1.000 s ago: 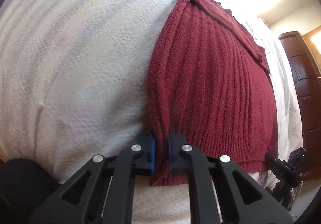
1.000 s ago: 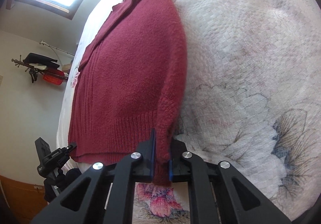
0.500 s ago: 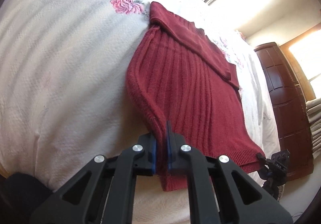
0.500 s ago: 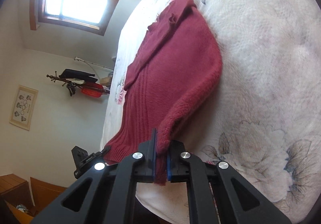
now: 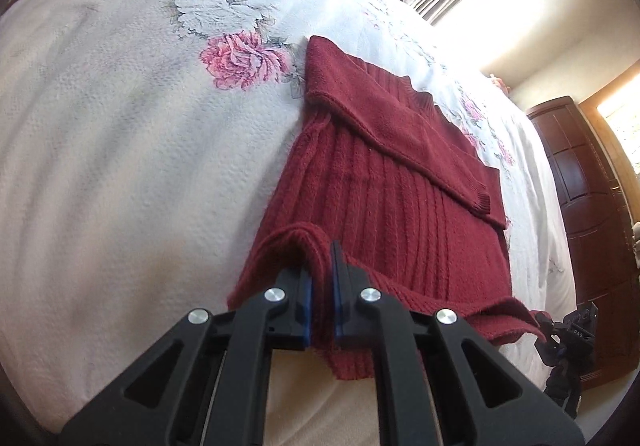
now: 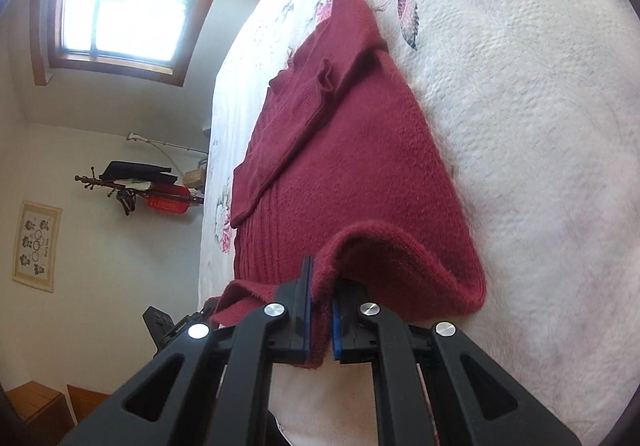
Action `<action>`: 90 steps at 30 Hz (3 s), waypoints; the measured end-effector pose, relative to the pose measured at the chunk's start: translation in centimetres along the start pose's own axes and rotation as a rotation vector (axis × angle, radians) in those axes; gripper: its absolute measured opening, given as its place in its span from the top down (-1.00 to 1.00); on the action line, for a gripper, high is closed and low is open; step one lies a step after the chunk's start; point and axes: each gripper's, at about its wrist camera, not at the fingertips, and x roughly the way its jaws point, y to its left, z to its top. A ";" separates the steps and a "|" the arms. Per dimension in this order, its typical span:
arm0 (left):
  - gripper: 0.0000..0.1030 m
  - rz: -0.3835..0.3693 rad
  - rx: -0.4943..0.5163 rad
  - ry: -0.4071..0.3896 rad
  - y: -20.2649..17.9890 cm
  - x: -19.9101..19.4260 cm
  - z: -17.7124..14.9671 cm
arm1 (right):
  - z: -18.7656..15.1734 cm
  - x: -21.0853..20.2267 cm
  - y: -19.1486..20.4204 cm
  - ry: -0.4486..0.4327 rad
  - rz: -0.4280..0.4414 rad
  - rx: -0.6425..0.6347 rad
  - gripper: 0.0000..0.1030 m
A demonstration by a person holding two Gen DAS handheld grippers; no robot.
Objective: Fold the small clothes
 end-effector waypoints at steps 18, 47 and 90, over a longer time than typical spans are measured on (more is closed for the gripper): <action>0.81 0.016 -0.025 0.105 0.9 7.2 3.7 | 6.0 5.7 -3.4 0.079 -0.071 0.103 0.81; -0.05 0.101 0.303 0.075 -2.0 4.1 5.5 | 4.4 1.3 0.1 0.061 -0.262 -0.162 -0.05; 0.92 0.132 0.540 -0.006 -5.7 3.4 0.8 | 3.2 5.3 7.1 0.084 -0.513 -0.666 0.88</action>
